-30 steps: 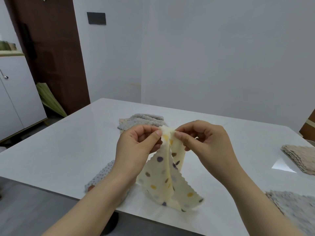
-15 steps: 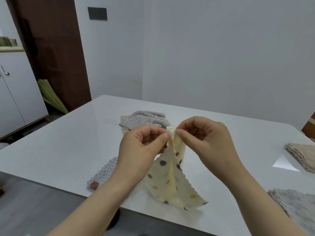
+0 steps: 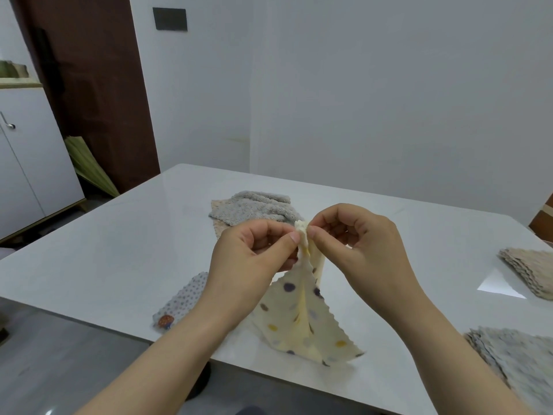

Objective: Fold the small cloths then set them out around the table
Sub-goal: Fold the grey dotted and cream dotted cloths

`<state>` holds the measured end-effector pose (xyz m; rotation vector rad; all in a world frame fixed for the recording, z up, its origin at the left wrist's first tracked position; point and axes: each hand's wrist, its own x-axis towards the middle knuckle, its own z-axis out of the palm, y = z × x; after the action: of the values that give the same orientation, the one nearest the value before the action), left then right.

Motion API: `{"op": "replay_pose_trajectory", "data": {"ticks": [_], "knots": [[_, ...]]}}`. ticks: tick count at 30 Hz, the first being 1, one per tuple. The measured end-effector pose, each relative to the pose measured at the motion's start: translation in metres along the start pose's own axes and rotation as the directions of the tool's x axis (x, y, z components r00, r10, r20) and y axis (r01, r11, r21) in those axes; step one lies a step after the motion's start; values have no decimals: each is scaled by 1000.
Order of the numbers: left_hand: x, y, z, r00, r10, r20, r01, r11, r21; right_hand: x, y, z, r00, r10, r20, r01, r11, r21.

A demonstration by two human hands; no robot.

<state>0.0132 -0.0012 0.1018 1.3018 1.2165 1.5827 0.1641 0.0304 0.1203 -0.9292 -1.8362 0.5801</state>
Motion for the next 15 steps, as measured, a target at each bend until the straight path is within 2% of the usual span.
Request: {"op": "replay_pose_trajectory", "data": {"ticks": [15], "knots": [[1, 2, -2, 998, -56, 19, 57, 995, -78, -1, 1, 4, 1000, -6, 13, 6, 1000, -4]]}}
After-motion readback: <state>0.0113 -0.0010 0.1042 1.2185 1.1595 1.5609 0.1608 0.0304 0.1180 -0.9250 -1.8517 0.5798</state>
